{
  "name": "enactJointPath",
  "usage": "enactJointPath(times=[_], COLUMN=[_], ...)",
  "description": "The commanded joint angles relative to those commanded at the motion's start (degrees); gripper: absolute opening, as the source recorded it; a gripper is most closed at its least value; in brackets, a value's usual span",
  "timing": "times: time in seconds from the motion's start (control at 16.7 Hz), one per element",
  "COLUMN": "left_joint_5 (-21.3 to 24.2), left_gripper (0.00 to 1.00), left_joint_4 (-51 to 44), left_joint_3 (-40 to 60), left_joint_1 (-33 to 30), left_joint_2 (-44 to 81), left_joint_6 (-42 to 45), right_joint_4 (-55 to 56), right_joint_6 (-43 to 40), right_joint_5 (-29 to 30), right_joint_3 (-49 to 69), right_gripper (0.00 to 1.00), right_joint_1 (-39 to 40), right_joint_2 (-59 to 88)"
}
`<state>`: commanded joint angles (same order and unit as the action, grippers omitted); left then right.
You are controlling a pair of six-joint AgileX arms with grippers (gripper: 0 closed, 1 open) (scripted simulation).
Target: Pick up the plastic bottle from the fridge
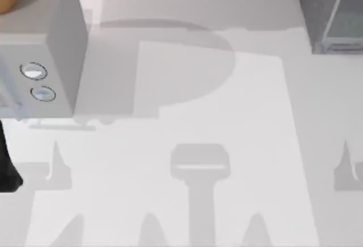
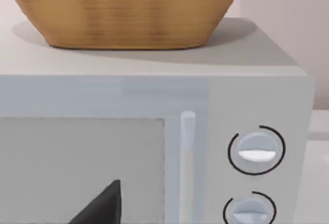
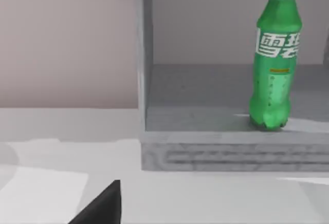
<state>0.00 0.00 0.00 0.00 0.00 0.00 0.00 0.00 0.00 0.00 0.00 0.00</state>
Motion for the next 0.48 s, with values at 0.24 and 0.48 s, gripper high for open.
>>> enactJointPath(times=[0.24,0.48], left_joint_5=[0.0,0.0], left_gripper=[1.0,1.0], left_joint_4=[0.0,0.0], left_joint_3=[0.0,0.0], left_joint_1=[0.0,0.0], left_joint_2=[0.0,0.0], left_joint_6=[0.0,0.0], right_joint_4=[1.8,12.4], right_joint_6=[0.0,0.1], right_joint_5=[-0.7,-4.4], right_joint_3=[0.2,1.6], right_gripper=[1.0,1.0], right_joint_1=[-0.7,-4.4], right_joint_2=[1.8,12.8])
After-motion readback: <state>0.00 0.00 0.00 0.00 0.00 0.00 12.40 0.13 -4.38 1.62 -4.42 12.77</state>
